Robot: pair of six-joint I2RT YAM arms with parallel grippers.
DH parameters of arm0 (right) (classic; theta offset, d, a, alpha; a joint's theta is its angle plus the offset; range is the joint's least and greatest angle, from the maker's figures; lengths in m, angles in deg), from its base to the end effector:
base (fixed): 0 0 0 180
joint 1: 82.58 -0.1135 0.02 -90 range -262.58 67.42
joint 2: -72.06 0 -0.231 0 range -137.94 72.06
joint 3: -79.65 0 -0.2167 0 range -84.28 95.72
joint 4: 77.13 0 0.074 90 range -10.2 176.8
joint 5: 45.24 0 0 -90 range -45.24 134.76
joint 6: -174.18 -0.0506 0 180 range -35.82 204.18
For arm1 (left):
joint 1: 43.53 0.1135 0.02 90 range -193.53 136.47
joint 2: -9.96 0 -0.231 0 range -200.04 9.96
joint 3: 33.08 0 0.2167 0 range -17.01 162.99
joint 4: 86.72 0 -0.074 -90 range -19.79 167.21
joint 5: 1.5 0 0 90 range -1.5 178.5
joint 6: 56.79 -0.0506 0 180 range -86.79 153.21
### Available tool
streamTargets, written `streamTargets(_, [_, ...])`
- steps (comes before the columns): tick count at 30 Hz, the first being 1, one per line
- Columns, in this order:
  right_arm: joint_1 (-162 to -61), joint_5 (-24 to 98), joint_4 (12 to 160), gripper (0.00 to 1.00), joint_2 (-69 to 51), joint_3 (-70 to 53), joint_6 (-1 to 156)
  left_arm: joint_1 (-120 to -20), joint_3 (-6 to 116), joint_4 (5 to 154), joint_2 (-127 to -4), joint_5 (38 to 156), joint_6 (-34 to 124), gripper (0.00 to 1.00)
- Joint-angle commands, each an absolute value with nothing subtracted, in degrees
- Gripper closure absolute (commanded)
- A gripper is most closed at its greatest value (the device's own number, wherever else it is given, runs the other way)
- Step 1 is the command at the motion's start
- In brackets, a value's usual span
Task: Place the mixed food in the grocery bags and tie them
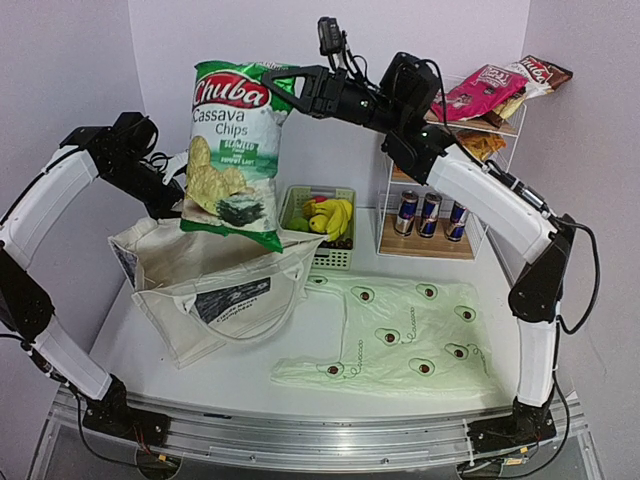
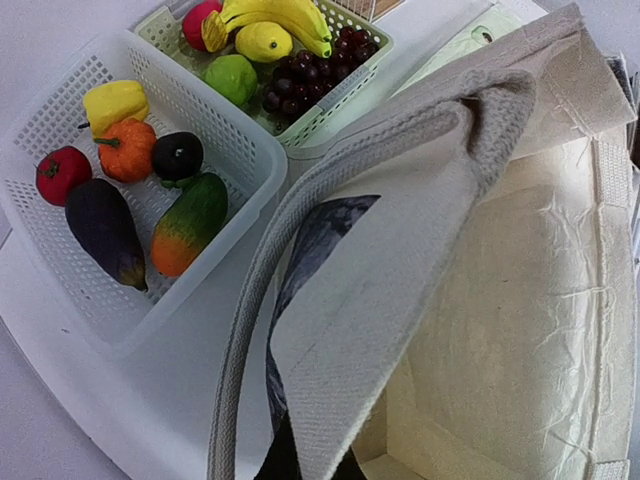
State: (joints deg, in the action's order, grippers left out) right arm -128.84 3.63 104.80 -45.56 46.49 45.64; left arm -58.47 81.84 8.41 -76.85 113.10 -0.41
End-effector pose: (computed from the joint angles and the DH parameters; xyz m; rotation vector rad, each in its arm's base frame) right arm 0.2609 0.3208 0.4820 -0.8182 1.0667 1.6482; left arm 0.2497 -0.0884 0.3459 1.1642 2.1892 -0.4125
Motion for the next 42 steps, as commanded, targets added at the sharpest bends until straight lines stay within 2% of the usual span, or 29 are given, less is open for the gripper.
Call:
streamTargets(1, [-130.2, 3.7, 110.8, 1.0, -45.2, 45.4, 52.3, -58.2, 83.8, 11.6, -77.8, 117.6, -0.4, 1.0])
streamTargets(13, [-135.1, 0.1, 104.2, 1.0, -42.3, 33.6, 100.4, -58.2, 83.1, 12.1, -78.9, 121.4, -4.6, 1.0])
streamTargets(18, [-135.7, 1.7, 100.7, 1.0, -42.8, 32.6, 113.1, -58.2, 84.1, 10.3, -79.1, 123.2, -7.3, 1.0])
streamTargets(21, [-136.6, 1.6, 97.0, 1.0, -43.7, 36.3, 120.8, -58.2, 85.2, 8.7, -80.0, 123.8, -8.5, 1.0])
streamTargets(24, [-139.3, 2.2, 85.3, 1.0, -44.9, 42.9, 139.1, -58.2, 86.2, 8.0, -80.9, 124.3, -8.8, 1.0])
streamTargets(29, [-140.8, 2.5, 75.5, 1.0, -47.4, 51.3, 155.2, -58.1, 86.9, 6.8, -81.4, 125.5, -9.9, 1.0])
streamTargets(42, [-141.4, 4.2, 69.0, 1.0, -55.4, 59.8, 175.3, -58.2, 87.6, 5.3, -81.5, 126.5, -11.9, 1.0])
